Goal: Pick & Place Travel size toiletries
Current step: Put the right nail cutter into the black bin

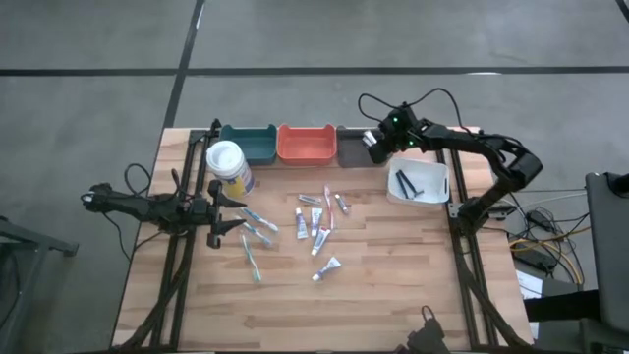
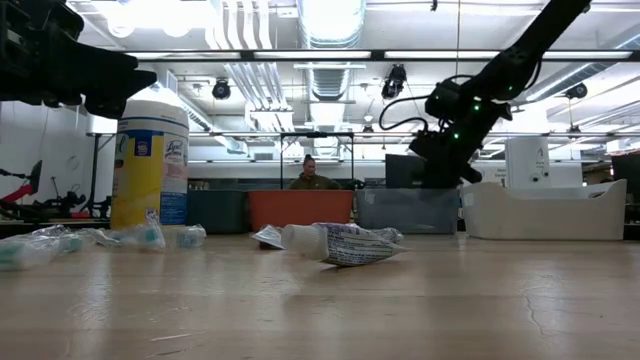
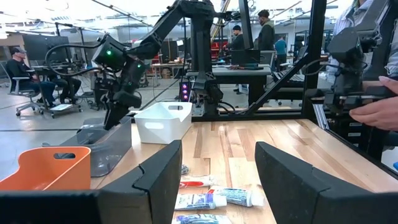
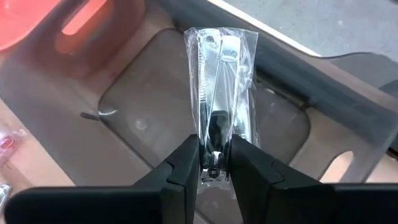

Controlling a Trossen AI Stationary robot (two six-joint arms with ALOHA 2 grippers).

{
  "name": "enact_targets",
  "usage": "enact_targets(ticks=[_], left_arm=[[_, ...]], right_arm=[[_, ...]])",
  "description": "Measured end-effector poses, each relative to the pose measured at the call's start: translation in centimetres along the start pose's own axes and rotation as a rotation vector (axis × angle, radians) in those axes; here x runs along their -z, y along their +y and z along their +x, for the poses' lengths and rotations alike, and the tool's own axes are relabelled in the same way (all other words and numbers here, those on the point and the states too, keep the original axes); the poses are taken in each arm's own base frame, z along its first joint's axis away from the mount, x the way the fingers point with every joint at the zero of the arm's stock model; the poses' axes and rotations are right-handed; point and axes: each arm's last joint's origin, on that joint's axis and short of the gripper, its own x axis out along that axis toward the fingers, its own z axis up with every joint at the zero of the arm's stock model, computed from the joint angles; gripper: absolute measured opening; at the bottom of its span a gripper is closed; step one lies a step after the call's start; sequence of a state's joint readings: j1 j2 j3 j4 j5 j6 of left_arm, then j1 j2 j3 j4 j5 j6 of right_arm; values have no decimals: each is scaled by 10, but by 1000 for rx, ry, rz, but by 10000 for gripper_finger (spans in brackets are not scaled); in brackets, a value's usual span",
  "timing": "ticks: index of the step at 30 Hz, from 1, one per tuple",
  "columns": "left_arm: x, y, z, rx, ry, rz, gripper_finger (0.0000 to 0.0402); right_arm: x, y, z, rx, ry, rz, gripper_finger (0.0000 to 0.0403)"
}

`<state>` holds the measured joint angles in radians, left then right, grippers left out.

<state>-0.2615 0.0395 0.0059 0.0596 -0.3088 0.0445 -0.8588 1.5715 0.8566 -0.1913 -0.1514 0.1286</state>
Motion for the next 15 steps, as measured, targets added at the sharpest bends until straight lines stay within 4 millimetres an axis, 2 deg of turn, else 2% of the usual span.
enact_targets(ticks=[6,15], left_arm=[[0,0,0,0,0,0,209],[0,0,0,0,0,0,209]], right_arm=[[0,-1,-1,25,-5,4,71],[0,-2,-1,37,-4,-4,114]])
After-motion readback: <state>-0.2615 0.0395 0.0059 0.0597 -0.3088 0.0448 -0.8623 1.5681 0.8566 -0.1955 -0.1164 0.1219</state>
